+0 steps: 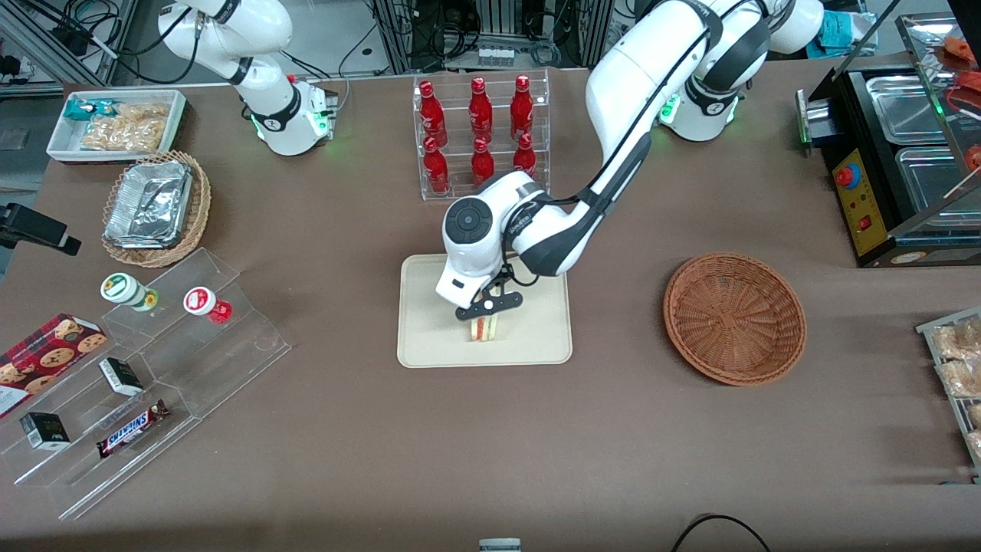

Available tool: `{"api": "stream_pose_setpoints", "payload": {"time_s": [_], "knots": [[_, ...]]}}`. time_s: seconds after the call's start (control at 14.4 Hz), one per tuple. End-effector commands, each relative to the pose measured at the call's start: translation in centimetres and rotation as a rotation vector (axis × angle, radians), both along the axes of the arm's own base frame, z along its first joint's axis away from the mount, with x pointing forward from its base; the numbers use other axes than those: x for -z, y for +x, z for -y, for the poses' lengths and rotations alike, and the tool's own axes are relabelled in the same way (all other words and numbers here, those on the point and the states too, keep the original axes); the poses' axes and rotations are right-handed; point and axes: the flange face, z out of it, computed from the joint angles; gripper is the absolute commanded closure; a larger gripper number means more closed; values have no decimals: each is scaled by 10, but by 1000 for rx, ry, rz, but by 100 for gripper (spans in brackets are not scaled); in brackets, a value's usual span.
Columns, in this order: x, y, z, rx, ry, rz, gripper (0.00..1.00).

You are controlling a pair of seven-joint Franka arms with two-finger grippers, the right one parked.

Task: Place sandwich from basket to tray
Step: 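Lift the sandwich out of the basket and carry it toward the tray, then lower the sandwich onto the cream tray and open the left gripper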

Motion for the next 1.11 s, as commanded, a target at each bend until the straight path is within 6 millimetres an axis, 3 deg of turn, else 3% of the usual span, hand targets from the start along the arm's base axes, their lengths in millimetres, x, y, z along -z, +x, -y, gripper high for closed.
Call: {"api": "stream_pose_setpoints", "payload": {"time_s": [0.0, 0.28, 0.35, 0.42, 0.49, 0.77, 1.04], "knots": [[4, -5, 13, -7, 25, 23, 94], [12, -8, 16, -10, 11, 22, 89], [12, -9, 17, -24, 11, 21, 73], [12, -8, 16, -42, 9, 22, 10], [12, -11, 18, -48, 12, 24, 0], [-16, -5, 14, -62, 7, 35, 0], [-80, 1, -5, -62, 38, 49, 0]]}}
